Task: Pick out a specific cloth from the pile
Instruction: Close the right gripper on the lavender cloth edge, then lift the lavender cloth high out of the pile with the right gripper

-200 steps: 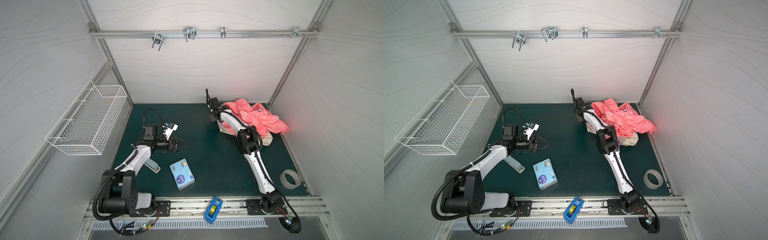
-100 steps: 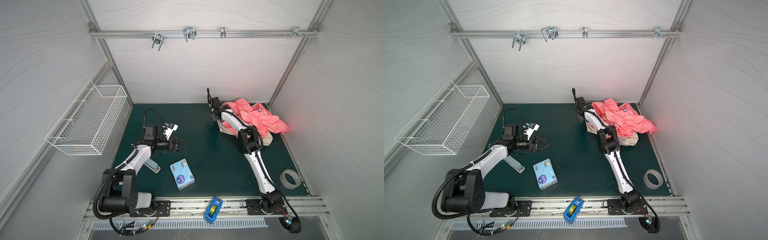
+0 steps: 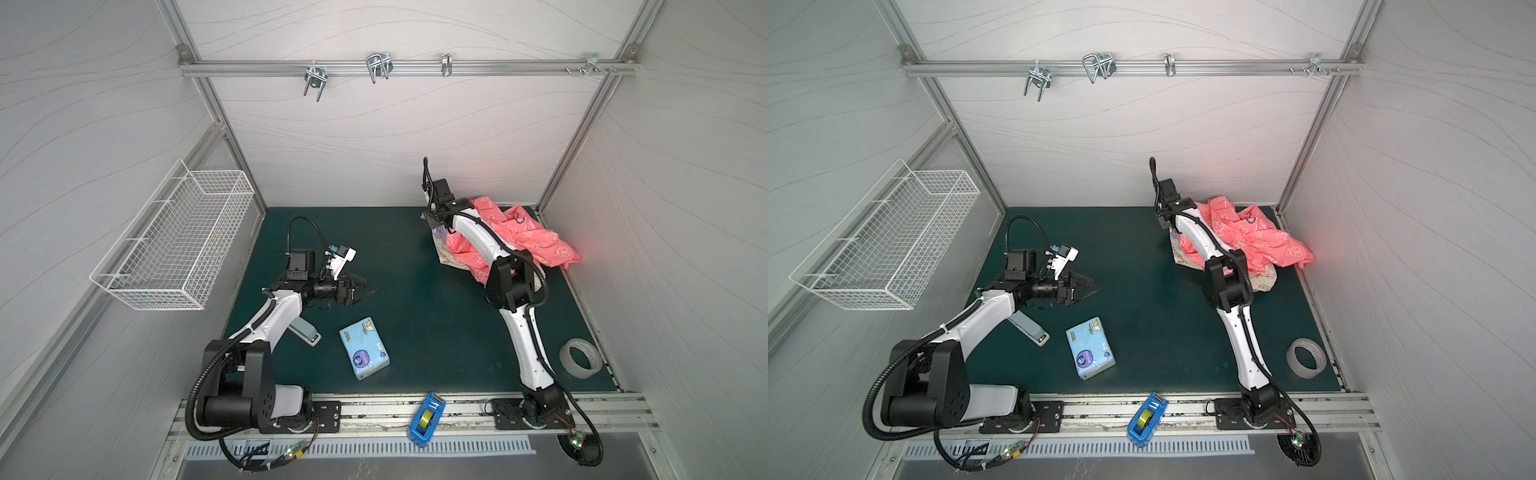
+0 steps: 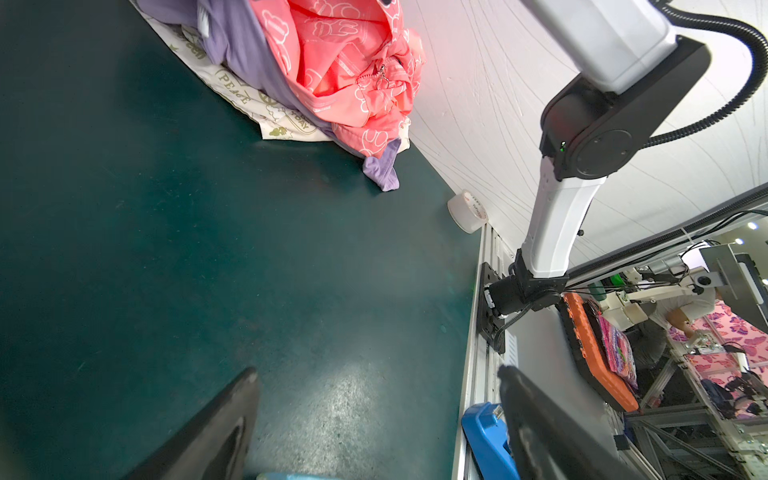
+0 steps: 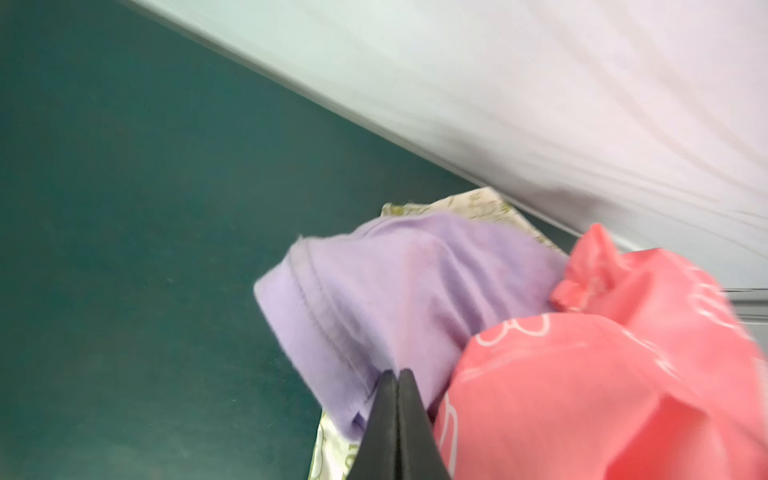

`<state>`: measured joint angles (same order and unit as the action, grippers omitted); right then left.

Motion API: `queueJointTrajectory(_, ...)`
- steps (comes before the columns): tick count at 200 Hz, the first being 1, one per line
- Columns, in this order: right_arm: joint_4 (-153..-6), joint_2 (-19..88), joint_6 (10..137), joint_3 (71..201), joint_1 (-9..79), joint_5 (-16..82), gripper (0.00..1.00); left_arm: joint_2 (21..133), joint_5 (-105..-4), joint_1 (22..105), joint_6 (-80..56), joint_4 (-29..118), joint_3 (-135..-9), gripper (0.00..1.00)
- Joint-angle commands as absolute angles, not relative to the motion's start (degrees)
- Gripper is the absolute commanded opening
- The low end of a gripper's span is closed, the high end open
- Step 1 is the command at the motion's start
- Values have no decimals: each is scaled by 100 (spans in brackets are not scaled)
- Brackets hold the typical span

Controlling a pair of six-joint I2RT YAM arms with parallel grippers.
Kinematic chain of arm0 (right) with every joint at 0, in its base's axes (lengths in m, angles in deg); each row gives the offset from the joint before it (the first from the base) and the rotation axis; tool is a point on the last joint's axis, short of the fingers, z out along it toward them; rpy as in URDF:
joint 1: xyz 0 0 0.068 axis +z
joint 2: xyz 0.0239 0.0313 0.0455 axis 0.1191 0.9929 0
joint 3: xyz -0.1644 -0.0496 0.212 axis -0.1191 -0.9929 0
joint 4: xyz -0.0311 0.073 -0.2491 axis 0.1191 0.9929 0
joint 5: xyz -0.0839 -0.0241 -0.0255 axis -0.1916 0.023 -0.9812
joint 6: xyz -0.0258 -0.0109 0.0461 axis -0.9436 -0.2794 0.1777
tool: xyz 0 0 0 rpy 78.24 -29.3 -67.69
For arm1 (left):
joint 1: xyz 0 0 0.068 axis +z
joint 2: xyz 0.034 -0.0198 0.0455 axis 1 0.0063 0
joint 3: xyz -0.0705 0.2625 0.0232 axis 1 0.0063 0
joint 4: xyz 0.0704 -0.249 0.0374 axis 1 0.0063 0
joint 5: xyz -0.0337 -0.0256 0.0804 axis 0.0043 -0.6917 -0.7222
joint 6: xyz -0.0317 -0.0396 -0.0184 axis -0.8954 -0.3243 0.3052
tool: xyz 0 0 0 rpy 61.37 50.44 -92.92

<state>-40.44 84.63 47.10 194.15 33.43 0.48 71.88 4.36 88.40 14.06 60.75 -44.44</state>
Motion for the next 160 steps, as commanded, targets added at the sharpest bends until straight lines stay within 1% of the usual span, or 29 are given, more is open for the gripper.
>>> queueJointTrajectory(1, -4348, 7828, 4823, 19324, 3288, 171, 0, 7001, 553, 8823, 1555, 6064, -4590, 91)
queueJointTrajectory(81, -4555, 6711, 4684, 19280, 3002, -55, 0, 6907, 619, 8823, 1537, 6027, -4555, 91)
queueJointTrajectory(116, -4668, 6365, 4820, 19409, 2731, 211, 0, 6879, 633, 8823, 1499, 5958, -4544, 91)
queueJointTrajectory(160, -4668, 6246, 5132, 19876, 2445, 747, 0, 6859, 637, 8809, 1429, 5900, -4513, 91)
